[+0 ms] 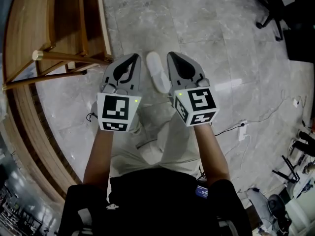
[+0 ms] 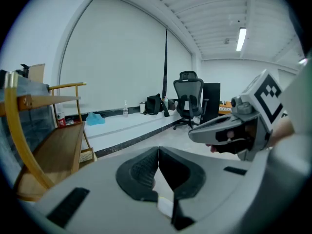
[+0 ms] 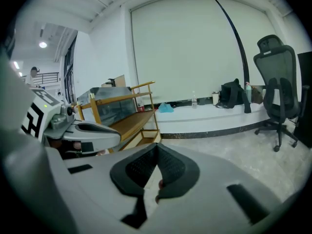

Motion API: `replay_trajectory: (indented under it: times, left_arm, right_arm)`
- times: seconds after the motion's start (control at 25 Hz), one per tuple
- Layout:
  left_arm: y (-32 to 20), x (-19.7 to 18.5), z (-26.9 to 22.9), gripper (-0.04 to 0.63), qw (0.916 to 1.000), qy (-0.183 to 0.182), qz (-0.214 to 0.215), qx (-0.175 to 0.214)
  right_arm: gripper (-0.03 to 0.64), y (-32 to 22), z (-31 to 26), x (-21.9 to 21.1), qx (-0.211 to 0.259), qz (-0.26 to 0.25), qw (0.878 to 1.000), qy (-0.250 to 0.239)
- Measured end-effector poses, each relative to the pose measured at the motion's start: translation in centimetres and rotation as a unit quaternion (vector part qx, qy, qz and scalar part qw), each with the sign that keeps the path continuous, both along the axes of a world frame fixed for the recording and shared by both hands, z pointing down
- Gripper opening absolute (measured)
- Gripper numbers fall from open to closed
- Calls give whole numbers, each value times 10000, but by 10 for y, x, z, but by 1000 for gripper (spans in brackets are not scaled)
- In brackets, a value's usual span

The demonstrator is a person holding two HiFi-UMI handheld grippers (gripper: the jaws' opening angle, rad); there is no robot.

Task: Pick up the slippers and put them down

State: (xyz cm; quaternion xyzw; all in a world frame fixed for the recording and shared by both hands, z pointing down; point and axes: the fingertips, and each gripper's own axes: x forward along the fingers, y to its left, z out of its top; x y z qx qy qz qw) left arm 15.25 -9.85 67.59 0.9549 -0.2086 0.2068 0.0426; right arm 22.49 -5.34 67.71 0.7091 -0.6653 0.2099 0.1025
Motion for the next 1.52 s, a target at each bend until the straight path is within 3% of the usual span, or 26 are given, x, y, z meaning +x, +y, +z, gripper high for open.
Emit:
replay_trajectory:
  times: [0.96,1.52]
  left_arm:
    - [46,10,-348,6,9997,4,-117,-237]
    - [98,2,-453,6,9998,209,-46,52]
  right_arm:
    - [-2,55,-347,9,51,67,9996,-265]
    - [-2,106,-457,-7,444,-94,9989,-123]
